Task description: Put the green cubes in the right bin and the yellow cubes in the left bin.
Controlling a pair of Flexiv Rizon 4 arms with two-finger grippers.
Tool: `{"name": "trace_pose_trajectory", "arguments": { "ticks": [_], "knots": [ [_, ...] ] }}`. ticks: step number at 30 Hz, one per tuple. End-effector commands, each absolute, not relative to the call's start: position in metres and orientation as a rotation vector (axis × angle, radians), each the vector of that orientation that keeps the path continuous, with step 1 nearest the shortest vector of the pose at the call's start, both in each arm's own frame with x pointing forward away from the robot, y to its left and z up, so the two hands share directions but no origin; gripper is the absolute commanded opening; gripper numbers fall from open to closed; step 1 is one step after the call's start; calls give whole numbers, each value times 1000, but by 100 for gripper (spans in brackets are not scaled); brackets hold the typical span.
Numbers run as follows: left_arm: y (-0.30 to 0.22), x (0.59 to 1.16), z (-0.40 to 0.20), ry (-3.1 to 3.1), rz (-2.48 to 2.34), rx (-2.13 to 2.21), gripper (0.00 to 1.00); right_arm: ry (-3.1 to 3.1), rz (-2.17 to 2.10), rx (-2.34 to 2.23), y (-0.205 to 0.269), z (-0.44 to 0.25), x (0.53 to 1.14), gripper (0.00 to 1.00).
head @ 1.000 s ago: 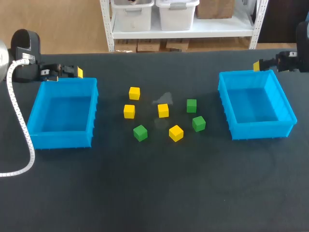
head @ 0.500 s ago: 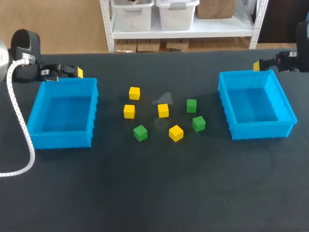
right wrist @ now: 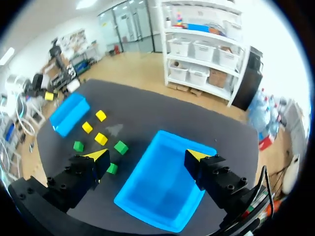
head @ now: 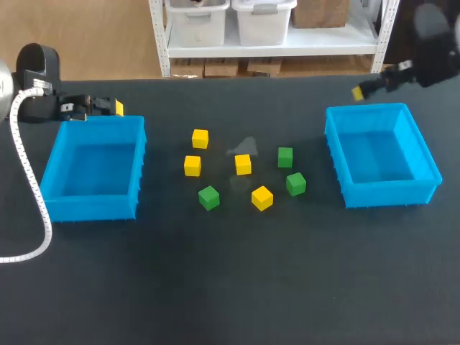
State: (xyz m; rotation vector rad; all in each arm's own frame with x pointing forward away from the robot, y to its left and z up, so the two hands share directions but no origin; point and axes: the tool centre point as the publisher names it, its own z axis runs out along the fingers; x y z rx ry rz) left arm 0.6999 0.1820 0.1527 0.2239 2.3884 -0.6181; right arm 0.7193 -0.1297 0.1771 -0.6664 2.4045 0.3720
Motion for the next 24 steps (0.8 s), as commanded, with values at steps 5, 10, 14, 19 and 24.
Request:
{"name": "trace_pose_trajectory", "arguments": {
  "ticks": [5, 10, 14, 19, 24],
  "knots": [
    [184, 700, 151, 2379, -630, 229, 100, 2457, 283, -827, -85, 171, 731, 100],
    [184, 700, 151, 2379, -630, 229, 100, 2461, 269, -939, -60, 160, 733, 100],
    [184, 700, 151, 2379, -630, 229, 100, 2458, 247, -1054, -39, 149, 732, 100],
    [184, 700, 151, 2379, -630, 229, 100, 2458, 195, -1192, -19, 132, 729, 100],
    [184, 700, 151, 2379, -630, 229, 100, 2469, 159, -1277, -7, 115, 729, 100]
  ]
}}
